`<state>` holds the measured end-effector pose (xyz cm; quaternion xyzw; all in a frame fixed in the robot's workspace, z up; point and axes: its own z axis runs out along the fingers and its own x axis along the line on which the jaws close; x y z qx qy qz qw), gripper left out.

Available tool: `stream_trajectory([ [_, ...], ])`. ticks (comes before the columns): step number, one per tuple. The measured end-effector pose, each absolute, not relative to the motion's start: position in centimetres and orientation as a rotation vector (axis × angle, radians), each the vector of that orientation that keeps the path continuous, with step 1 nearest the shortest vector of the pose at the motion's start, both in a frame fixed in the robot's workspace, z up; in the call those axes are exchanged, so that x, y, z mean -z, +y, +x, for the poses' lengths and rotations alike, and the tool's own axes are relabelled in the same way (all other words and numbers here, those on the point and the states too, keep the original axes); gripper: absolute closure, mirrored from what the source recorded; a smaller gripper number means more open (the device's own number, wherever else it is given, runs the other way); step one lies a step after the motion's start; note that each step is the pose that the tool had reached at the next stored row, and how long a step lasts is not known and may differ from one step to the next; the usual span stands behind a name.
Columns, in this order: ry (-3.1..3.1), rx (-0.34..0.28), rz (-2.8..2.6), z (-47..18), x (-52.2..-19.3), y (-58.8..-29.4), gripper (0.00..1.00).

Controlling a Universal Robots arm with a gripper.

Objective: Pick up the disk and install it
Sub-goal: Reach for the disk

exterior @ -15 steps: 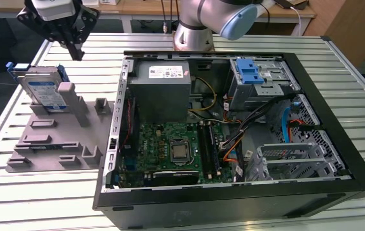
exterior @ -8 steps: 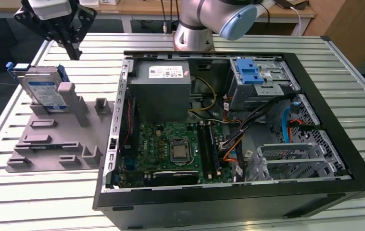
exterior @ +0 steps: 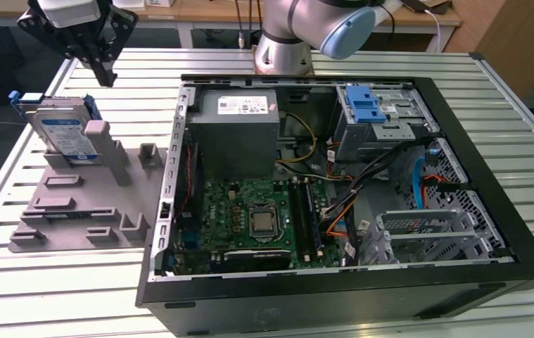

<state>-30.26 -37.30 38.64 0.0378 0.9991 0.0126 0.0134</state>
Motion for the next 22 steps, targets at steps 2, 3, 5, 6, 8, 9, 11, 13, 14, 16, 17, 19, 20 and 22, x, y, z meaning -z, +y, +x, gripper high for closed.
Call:
stream_trajectory([
  [2, 3.112, -0.039, 0.118, -30.37, -38.62, -37.23, 0.89],
  [3, 3.112, -0.039, 0.118, -30.40, -38.62, -37.21, 0.89],
  [5, 3.112, -0.039, 0.117, -30.40, -38.62, -37.21, 0.89],
  [6, 3.112, -0.039, 0.117, -30.40, -38.62, -37.21, 0.89],
  [8, 3.112, -0.039, 0.118, -30.40, -38.62, -37.20, 0.89],
  [9, 3.112, -0.039, 0.118, -30.41, -38.62, -37.20, 0.89],
  [11, 3.112, -0.039, 0.118, -30.41, -38.61, -37.20, 0.89],
  [13, 3.112, -0.039, 0.118, -30.43, -38.61, -37.19, 0.89],
  [14, 3.112, -0.039, 0.118, -30.46, -38.60, -37.15, 0.89],
  [16, 3.112, -0.039, 0.118, -30.53, -38.60, -37.07, 0.89],
  [17, 3.112, -0.039, 0.118, -30.59, -38.60, -37.01, 0.89],
  [19, 3.112, -0.039, 0.118, -30.75, -38.58, -36.86, 0.89],
  [20, 3.112, -0.039, 0.117, -30.85, -38.58, -36.78, 0.89],
  [22, 3.112, -0.039, 0.118, -31.07, -38.58, -36.60, 0.89],
])
